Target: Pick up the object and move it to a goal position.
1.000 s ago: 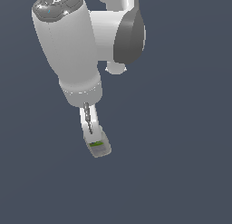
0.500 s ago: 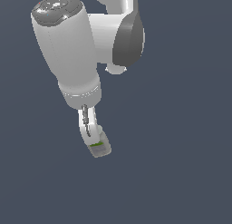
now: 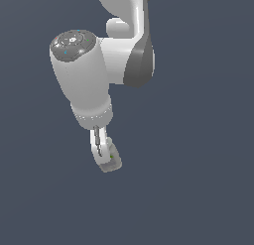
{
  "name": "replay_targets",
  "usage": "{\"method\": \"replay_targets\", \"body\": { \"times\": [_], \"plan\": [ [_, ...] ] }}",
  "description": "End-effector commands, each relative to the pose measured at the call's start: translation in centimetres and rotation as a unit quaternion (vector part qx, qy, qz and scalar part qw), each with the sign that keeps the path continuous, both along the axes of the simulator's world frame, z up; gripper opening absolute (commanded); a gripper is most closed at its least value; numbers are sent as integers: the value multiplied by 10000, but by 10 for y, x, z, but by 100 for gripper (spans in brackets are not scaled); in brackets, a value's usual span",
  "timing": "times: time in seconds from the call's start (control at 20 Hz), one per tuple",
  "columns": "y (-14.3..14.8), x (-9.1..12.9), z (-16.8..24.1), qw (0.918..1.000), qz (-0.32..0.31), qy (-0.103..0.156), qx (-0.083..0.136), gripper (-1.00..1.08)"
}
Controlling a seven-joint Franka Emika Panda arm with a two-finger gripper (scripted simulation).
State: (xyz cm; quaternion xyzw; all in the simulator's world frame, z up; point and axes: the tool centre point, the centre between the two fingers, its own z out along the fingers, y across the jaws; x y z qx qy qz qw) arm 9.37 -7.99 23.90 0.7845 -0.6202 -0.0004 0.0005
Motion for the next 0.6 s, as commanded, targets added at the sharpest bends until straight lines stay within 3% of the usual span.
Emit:
{"method": "replay_targets", "body": {
  "times": [0.0, 0.15, 0.2, 0.55],
  "plan": [
    [0, 0, -7, 10000, -4, -6, -1, 100],
    [0, 1, -9, 10000, -4, -6, -1, 100],
    [0, 1, -9, 10000, -4, -6, -1, -100],
    [0, 1, -9, 10000, -4, -6, -1, -100]
  ]
}}
